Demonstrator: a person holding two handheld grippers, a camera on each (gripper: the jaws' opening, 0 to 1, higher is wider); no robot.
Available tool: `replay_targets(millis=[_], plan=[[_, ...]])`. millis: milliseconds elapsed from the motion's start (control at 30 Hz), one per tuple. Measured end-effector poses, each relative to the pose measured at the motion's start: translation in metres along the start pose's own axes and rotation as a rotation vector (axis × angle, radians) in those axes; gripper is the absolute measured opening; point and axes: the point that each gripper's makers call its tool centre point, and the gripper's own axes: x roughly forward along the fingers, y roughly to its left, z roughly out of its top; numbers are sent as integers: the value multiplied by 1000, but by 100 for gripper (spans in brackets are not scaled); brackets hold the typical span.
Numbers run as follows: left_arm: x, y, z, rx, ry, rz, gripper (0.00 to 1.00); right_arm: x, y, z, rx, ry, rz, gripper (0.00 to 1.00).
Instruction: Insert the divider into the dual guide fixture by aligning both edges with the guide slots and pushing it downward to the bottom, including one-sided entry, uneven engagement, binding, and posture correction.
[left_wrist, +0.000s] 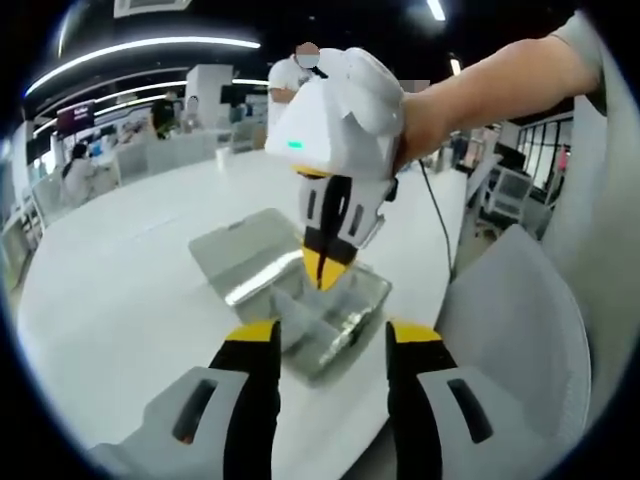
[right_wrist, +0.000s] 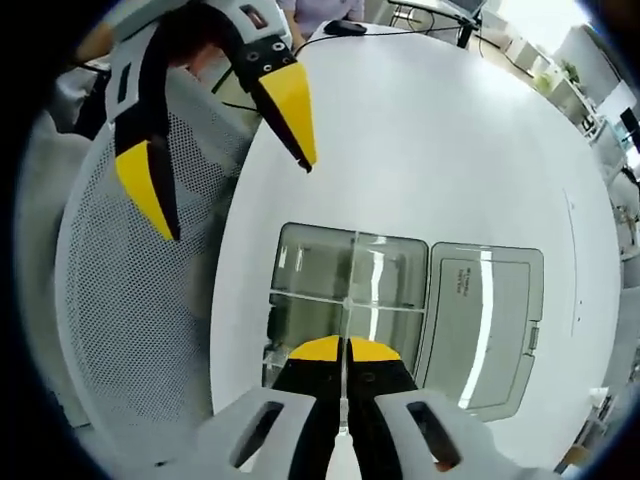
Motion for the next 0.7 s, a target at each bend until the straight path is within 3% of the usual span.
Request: replay_targets(millis=[700], plan=[[-6,4,-11,-21,18,0,42,-6,-4,-1,53,-52,9,0]])
